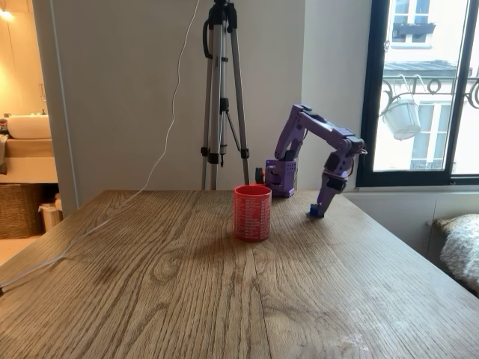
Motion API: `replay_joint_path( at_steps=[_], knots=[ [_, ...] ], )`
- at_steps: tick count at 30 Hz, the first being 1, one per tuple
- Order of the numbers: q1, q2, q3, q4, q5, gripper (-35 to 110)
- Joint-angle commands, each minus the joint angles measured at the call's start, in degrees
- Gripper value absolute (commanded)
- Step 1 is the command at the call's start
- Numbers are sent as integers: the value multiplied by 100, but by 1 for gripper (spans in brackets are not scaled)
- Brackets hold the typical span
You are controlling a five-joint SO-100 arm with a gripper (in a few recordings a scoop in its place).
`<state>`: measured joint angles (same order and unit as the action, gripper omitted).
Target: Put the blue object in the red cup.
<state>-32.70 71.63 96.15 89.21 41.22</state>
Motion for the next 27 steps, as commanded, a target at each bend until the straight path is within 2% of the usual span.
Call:
replay_joint_path(
  at_steps=[1, 8, 12, 27],
  knots=[
    [79, 123, -105, -141, -97, 31],
    [211, 114, 35, -237, -237, 27],
    [211, 114, 167, -352, -132, 1],
    [589, 967, 492, -510, 18, 1]
  ],
)
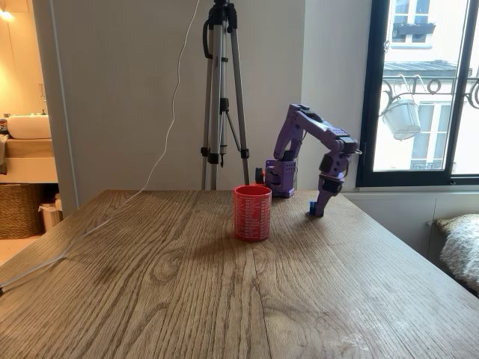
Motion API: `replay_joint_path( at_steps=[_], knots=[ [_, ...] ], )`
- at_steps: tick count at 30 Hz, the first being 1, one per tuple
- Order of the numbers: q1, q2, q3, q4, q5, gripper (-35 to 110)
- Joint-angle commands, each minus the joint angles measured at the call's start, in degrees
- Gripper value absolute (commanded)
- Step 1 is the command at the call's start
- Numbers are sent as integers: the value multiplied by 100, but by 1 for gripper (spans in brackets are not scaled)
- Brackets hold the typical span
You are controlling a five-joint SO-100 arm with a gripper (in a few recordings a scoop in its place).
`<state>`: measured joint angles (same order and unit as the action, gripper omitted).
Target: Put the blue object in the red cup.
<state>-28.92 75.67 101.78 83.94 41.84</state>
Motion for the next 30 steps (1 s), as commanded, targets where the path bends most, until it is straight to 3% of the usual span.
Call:
replay_joint_path(
  at_steps=[1, 12, 17, 24, 30],
  knots=[
    [343, 870, -70, 44, -158, 1],
    [1846, 3683, -1248, -193, -2118, 1],
    [2487, 3990, -2013, -519, -3322, 1],
    [3727, 4140, -2030, -1828, -5133, 1],
    [4184, 3955, -1749, -2171, -5414, 1]
  ],
)
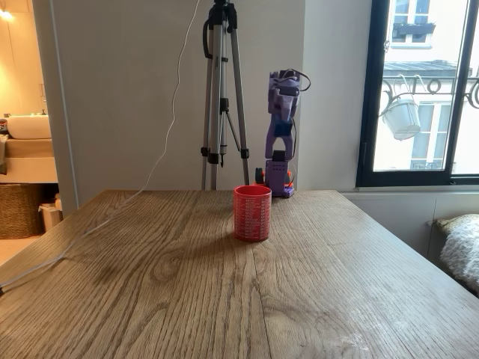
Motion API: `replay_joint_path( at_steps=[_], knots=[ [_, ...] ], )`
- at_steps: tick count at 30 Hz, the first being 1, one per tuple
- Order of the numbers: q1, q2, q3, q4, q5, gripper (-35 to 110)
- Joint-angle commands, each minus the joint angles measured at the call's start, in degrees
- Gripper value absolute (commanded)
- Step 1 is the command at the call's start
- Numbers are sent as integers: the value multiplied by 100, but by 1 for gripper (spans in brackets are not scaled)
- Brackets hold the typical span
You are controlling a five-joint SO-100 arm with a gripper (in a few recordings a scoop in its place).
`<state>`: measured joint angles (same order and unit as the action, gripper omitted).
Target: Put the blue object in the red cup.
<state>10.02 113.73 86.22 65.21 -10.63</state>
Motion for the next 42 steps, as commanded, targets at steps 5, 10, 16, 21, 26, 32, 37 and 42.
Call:
replay_joint_path(
  at_steps=[5, 10, 16, 21, 26, 32, 37, 42],
  knots=[
    [387, 35, 536, -615, 0, 1],
    [316, -185, 958, -958, 18, 1],
    [220, -457, 1178, -1397, -114, 1],
    [369, -615, 1854, -2171, -308, 1],
    [422, -791, 2039, -2250, -272, 1],
    [422, -809, 2083, -2206, -264, 8],
    [466, -800, 2030, -1916, -308, 40],
    [510, -809, 1995, -1872, -325, 42]
  ],
)
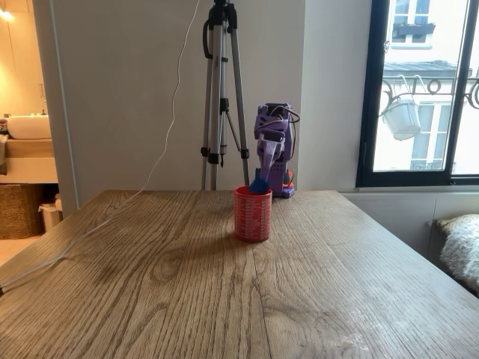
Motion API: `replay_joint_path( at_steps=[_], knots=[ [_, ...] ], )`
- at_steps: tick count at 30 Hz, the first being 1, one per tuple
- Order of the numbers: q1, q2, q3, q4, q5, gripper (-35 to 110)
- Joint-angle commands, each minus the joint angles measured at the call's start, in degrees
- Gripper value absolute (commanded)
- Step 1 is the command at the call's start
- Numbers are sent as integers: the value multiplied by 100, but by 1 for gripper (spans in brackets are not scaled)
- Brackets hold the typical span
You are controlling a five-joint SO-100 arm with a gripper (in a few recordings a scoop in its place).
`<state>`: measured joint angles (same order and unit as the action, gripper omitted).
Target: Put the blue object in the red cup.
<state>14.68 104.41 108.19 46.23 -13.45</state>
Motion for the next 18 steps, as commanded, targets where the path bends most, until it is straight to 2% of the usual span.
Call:
replay_joint_path(
  at_steps=[1, 10, 11, 12, 13, 18],
  knots=[
    [53, 123, -211, 26, -44, 42],
    [141, 132, -255, 26, -97, 39],
    [141, 132, -255, 35, -114, 36],
    [141, 132, -290, 35, -158, 9],
    [123, 132, -378, 88, -149, 1],
    [149, 158, -510, 220, -185, 1]
  ],
)
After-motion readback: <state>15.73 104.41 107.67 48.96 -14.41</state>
